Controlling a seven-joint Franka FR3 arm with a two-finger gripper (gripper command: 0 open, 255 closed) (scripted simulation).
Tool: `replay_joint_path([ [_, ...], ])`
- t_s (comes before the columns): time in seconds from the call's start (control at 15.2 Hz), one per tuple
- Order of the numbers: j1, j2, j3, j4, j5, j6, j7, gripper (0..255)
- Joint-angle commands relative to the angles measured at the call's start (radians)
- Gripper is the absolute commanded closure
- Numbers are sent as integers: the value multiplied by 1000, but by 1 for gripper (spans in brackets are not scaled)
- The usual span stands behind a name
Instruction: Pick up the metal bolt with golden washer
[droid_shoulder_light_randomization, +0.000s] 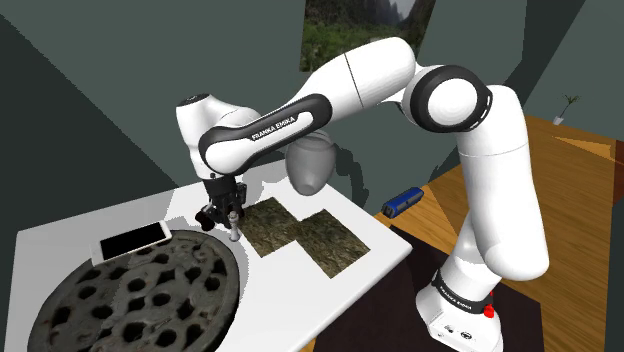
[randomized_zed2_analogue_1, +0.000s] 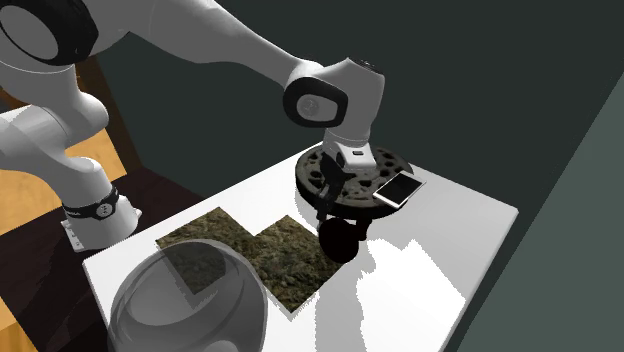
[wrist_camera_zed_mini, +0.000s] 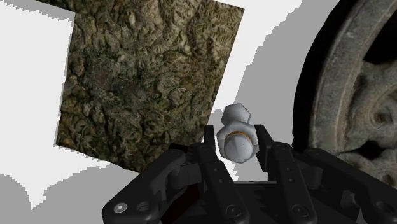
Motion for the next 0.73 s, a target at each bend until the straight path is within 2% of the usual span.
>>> replay_joint_path([
  [0.0,0,1,0,0,0,0,0,255],
  [0.2,0,1,-1,-1,0,1,0,255],
  [0.66,-3,-39,7,34,14,-73,-11,255],
])
